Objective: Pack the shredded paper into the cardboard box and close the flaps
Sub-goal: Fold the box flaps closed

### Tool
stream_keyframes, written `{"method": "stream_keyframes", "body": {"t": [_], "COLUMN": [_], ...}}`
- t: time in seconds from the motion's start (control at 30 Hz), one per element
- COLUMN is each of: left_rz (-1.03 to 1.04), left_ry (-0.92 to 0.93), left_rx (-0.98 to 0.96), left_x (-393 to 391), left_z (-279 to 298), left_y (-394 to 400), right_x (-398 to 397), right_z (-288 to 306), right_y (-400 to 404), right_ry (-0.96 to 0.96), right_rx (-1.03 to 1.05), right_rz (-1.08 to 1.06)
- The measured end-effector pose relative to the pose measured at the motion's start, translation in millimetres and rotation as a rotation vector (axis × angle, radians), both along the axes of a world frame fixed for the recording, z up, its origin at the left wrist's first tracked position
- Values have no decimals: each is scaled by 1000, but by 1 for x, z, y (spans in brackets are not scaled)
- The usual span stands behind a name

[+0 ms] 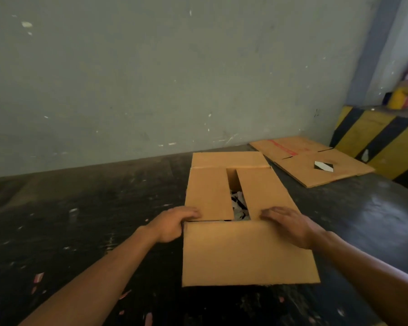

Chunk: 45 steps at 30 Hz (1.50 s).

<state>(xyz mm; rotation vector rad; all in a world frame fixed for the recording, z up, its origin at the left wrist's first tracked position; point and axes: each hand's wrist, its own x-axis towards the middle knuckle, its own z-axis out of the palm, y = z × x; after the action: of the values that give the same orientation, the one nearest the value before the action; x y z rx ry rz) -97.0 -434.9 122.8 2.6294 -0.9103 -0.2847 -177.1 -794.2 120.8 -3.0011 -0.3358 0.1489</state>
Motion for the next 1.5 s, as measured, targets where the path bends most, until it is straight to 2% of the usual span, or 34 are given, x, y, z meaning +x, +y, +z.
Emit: {"method": "stream_keyframes", "body": {"t": [0.1, 0.17, 0.37, 0.5, 0.57, 0.63, 0.67, 0.73, 0.8, 0.87, 0.97, 1.2, 1.37, 1.5], "left_rz": [-63, -88, -101, -63, 6, 106, 169, 279, 389, 518, 615, 679, 732, 763], "left_ry": [-93, -152, -177, -95, -14, 75, 112, 119, 88, 76, 105, 268, 229, 174], "left_rx": [179, 260, 139, 43, -63, -257, -359, -492, -528, -553, -561, -414, -282, -279], "left_x": [2, 1, 5, 6, 3, -1, -3, -3, 4, 12, 24, 59, 67, 66], "left_z": [-12, -19, -23, -18, -15, -17, -17, -15, -15, -15, -18, -24, -28, -42], "left_y": [16, 20, 20, 26, 21, 12, 7, -3, -13, -23, -34, -63, -75, -75], "right_x": [-12, -19, -27, -23, -19, -13, -9, -1, 9, 21, 46, 125, 193, 241], "right_z": [0, -3, -11, -8, -8, -8, -7, -5, -5, -6, -6, 7, 11, 8], "right_y": [-38, -55, -63, -78, -74, -66, -61, -54, -49, -47, -51, -64, -71, -71], "right_ry": [63, 82, 24, 0, 6, 29, 43, 66, 18, -54, -83, 58, 58, 69], "right_rx": [-215, -287, -204, 12, 311, 642, 743, 863, 958, 990, 885, 694, 816, 1004], "right_rz": [-3, -23, -30, -37, -127, -247, -308, -379, -428, -486, -525, -554, -585, -673]}}
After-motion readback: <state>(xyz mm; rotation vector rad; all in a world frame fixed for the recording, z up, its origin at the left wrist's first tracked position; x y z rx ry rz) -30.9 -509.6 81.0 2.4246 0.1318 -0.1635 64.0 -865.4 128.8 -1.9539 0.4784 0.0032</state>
